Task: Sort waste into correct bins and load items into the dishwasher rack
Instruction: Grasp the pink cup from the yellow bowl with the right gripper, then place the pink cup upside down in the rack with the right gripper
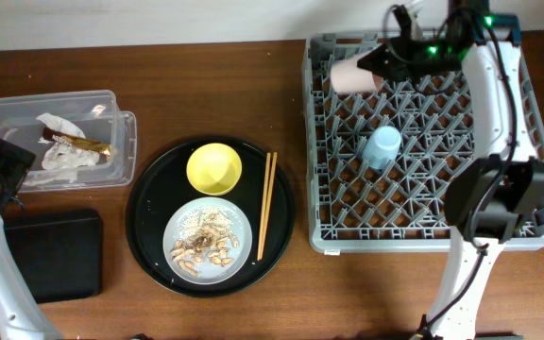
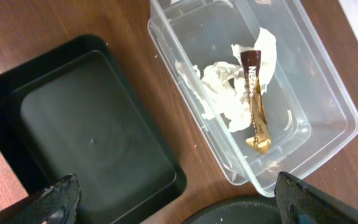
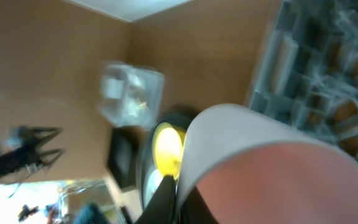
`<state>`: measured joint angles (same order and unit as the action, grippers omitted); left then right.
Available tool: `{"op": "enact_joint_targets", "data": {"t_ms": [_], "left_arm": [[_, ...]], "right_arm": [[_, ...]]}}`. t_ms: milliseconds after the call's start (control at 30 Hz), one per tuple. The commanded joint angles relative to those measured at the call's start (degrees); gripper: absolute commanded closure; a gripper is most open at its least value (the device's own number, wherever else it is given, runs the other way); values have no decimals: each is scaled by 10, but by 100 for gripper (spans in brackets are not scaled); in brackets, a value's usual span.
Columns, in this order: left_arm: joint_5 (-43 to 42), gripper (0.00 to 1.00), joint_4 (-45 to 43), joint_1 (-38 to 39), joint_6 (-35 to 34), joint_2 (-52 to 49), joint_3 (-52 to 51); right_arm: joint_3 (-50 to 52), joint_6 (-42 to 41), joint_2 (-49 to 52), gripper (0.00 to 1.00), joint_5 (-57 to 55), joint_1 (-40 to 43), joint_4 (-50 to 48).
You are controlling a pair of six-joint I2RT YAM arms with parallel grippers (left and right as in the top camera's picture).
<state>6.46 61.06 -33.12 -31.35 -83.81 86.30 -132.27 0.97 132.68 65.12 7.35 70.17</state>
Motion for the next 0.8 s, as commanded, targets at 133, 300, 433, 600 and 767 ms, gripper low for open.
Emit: {"op": "enact_joint_targets", "data": {"t_ms": [133, 300, 433, 600, 767], "left_arm": [[5, 1, -1, 0, -5, 2, 0], [5, 1, -1, 0, -5, 2, 0], [5, 1, -1, 0, -5, 2, 0], [5, 1, -1, 0, -5, 2, 0], [5, 1, -1, 0, -5, 2, 0]], "right_arm": [[249, -150, -1, 96, 176, 70, -290], [250, -155, -1, 82, 114, 87, -274], [250, -199, -1, 87, 238, 80, -342], [250, -304, -1, 93, 237, 58, -450], [249, -299, -3, 92, 173, 53, -459]]}}
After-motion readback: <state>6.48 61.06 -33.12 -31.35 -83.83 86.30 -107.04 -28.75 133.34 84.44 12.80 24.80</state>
